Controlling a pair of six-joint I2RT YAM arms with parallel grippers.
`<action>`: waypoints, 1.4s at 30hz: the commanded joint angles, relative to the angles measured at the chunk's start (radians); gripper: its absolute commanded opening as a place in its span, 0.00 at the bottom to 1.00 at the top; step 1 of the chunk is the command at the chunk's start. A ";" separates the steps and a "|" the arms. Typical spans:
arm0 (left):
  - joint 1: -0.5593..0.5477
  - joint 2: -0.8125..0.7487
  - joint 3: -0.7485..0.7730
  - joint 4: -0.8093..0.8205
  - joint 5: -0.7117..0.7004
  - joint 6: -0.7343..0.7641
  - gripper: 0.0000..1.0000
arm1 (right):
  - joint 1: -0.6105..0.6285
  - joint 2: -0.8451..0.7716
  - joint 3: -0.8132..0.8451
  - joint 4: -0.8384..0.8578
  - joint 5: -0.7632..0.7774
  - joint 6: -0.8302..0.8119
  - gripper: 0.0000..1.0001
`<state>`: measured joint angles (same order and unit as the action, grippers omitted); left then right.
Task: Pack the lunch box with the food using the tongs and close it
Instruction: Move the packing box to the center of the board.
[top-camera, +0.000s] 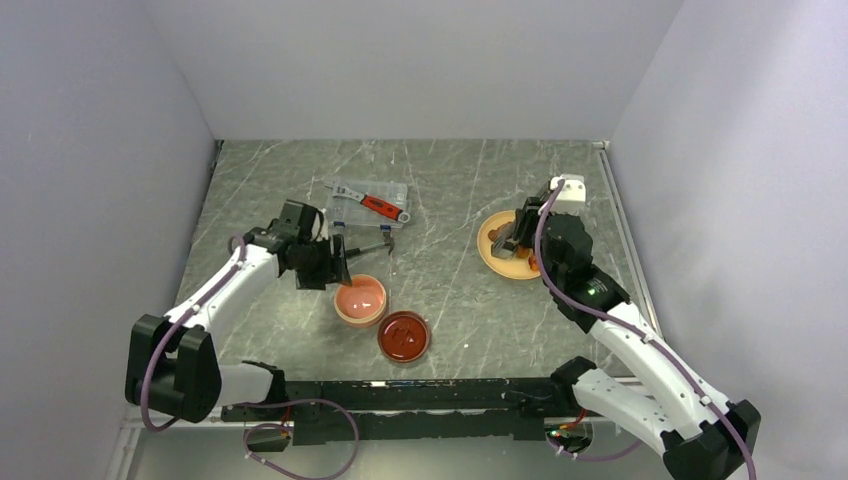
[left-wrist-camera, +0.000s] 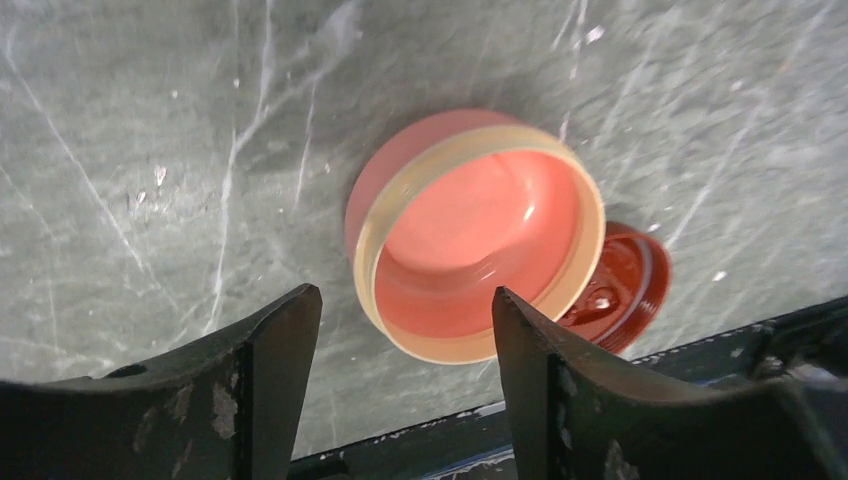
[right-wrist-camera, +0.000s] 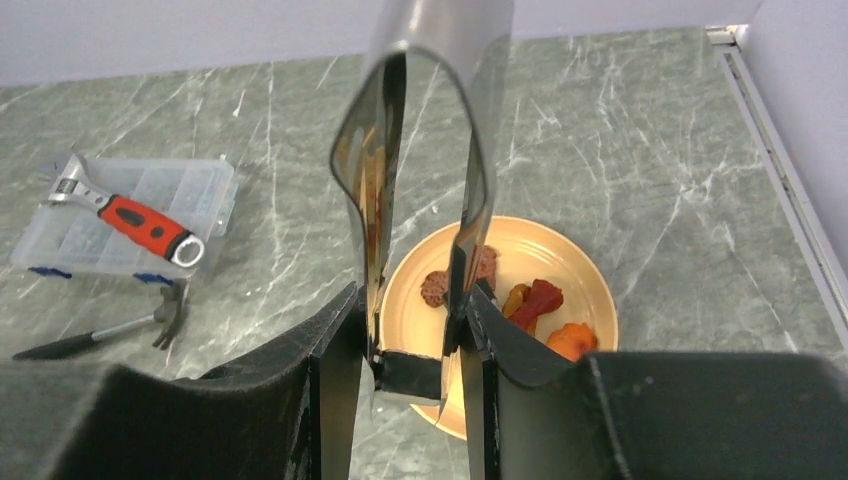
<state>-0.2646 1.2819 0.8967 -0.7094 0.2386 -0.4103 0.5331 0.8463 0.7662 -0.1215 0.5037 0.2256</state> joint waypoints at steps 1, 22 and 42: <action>-0.083 -0.014 -0.016 -0.005 -0.188 -0.081 0.65 | 0.005 -0.042 0.058 -0.031 -0.043 0.036 0.25; -0.257 0.126 -0.021 0.124 -0.377 -0.104 0.24 | 0.006 -0.148 0.023 -0.124 -0.016 0.098 0.25; -0.465 0.465 0.376 0.034 -0.603 -0.073 0.15 | 0.006 -0.186 0.016 -0.176 0.016 0.128 0.24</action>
<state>-0.7151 1.7142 1.1954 -0.6483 -0.2855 -0.5053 0.5339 0.6804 0.7677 -0.3244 0.4942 0.3344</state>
